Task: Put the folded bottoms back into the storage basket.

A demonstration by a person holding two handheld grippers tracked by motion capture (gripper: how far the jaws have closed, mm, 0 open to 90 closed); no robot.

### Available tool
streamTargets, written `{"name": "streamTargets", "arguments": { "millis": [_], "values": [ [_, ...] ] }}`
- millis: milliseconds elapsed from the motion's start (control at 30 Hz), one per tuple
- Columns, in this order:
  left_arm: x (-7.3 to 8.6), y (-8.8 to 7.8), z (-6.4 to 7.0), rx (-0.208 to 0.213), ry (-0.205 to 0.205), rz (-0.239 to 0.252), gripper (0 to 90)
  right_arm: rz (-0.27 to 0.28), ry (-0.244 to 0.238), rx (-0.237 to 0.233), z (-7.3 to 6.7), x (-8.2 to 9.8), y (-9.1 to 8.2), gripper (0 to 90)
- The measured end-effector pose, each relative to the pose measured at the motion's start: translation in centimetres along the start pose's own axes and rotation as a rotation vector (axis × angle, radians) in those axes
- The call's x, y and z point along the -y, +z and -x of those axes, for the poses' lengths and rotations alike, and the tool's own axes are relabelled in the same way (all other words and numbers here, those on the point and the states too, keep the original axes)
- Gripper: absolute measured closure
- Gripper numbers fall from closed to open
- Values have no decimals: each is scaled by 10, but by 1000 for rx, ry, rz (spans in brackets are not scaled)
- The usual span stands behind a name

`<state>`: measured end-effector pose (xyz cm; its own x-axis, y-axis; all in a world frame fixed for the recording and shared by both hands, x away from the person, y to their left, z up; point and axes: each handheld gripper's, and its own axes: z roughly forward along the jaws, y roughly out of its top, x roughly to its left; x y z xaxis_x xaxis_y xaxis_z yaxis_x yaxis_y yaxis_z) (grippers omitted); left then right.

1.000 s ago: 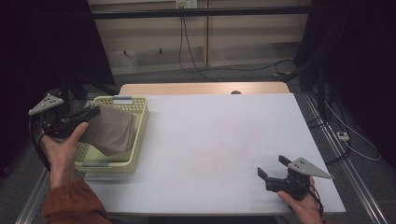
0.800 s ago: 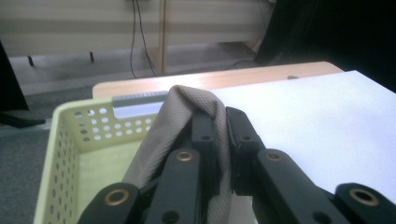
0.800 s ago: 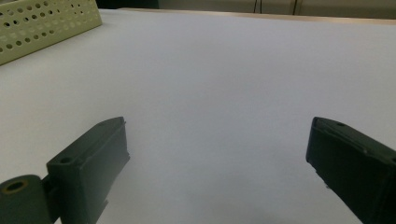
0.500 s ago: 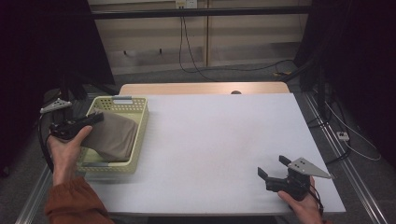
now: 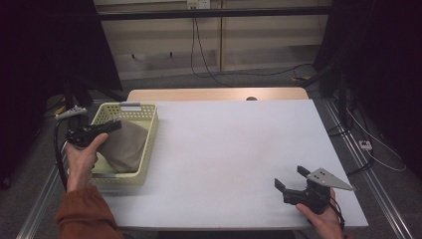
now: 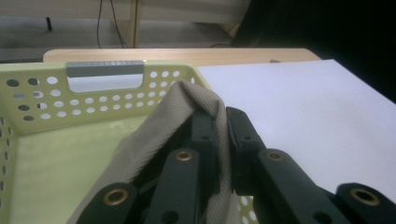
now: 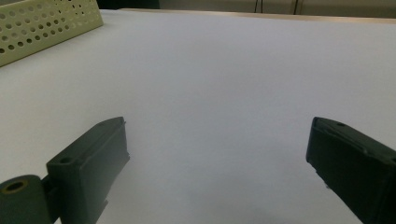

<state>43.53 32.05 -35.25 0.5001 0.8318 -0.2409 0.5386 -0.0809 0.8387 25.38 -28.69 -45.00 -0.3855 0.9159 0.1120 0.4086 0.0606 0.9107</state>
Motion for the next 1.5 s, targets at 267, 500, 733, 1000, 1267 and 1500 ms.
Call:
{"name": "streamTargets", "arguments": {
  "millis": [267,500,733,1000,1267,1500],
  "values": [
    [7,1,-13,-156,4,-99,826,0,2,-2,0,0,0,49],
    [11,5,-21,-250,-32,-169,822,-2,0,-2,0,0,0,49],
    [13,22,-23,-183,-57,-158,823,-2,0,-1,0,0,0,50],
    [8,42,-14,-143,-32,-144,824,-5,0,2,0,0,1,50],
    [10,45,-19,-220,-17,-176,823,-5,2,4,1,0,1,52],
    [15,36,-31,-300,-17,-264,817,-11,9,5,1,1,2,56]
  ]
}}
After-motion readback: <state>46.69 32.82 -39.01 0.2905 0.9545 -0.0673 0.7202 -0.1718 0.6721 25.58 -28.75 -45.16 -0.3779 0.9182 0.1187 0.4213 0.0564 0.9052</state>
